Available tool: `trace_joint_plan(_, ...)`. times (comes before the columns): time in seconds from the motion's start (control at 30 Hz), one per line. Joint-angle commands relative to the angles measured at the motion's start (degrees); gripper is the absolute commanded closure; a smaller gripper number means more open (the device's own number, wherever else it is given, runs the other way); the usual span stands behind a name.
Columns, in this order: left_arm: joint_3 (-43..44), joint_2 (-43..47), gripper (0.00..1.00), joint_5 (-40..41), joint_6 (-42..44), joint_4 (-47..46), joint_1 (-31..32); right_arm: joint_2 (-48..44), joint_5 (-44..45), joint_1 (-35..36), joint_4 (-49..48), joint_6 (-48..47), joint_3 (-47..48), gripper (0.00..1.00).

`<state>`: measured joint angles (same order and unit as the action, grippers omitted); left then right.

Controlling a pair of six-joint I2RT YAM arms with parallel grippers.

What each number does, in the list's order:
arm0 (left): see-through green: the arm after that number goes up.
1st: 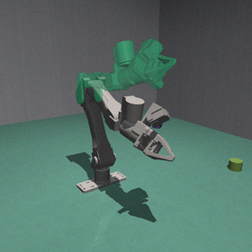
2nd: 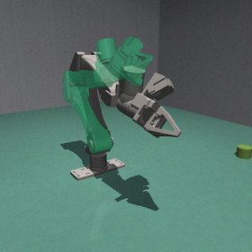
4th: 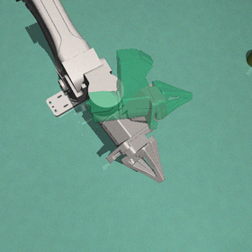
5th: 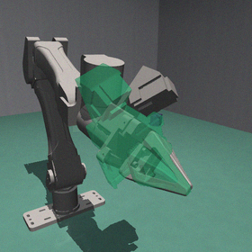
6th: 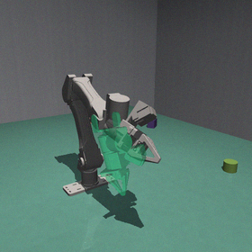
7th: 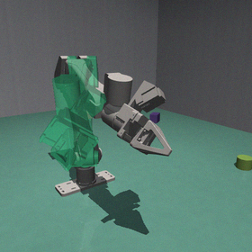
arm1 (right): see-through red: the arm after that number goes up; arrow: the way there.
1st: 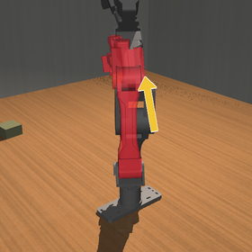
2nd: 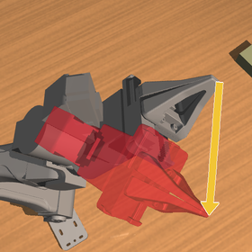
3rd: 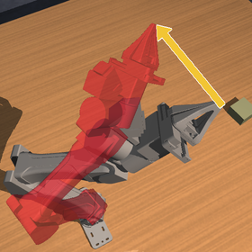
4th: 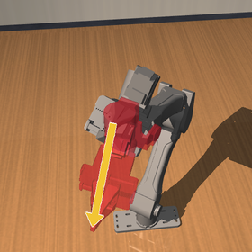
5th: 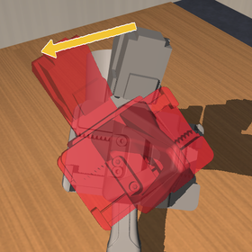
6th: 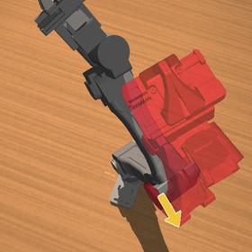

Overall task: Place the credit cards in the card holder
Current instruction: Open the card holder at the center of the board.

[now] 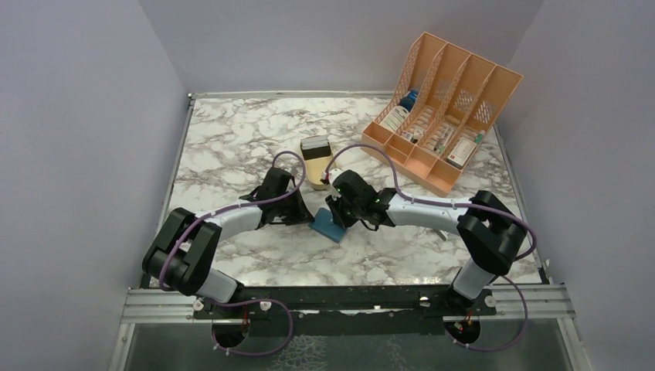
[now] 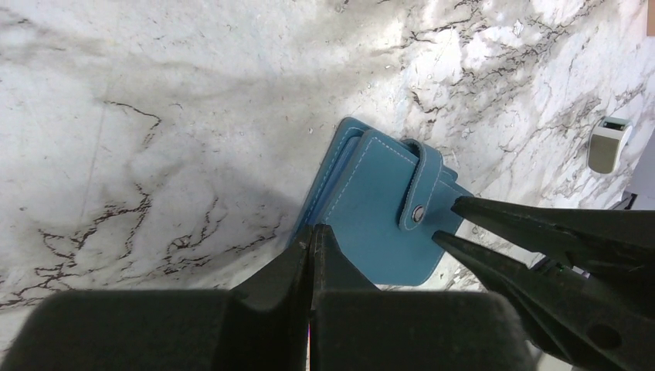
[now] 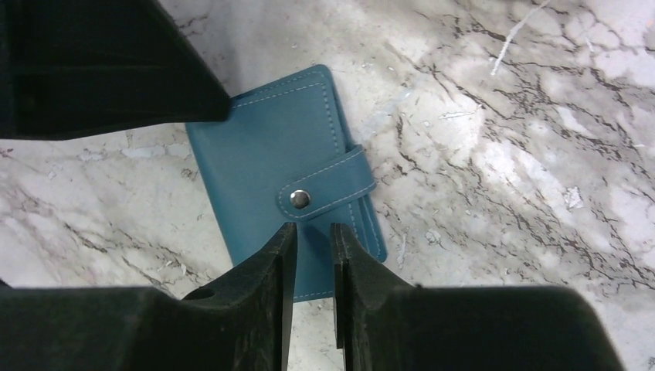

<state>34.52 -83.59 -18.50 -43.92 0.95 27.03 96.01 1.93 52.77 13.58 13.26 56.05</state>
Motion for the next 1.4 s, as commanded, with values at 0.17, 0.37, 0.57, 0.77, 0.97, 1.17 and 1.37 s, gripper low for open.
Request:
trace_joint_plan(0.17,0.64,-1.76,1.00,-2.29,0.33,-2.12,-0.29,1.48,-4.62,0.05,-2.15,-1.06,1.38,0.68)
trace_joint_plan(0.37,0.52,-2.25,1.00,-2.82,0.11,-2.83,-0.17,3.42,-2.96,0.05,-4.17,-2.28,1.81,0.62)
trace_joint_plan(0.57,0.40,-2.31,1.00,-3.96,0.15,-3.42,-0.23,5.71,-0.55,0.17,-5.21,-2.94,1.72,0.62)
trace_joint_plan(0.77,1.09,-2.71,1.00,-4.28,1.17,-2.74,-0.31,5.71,5.03,0.40,-5.53,-2.24,-0.65,0.79)
trace_joint_plan(0.97,1.69,-2.63,1.00,-4.19,1.53,-1.47,-0.29,3.97,6.01,0.40,-6.86,-1.06,-3.02,0.98)
trace_joint_plan(1.17,1.51,-2.03,1.00,-4.07,1.50,-1.06,-0.26,1.01,9.13,0.40,-7.25,0.26,-4.34,0.99)
trace_joint_plan(1.37,1.50,-2.09,1.00,-3.91,2.49,-0.57,-0.30,-1.41,11.90,0.35,-6.24,1.36,-5.16,0.99)
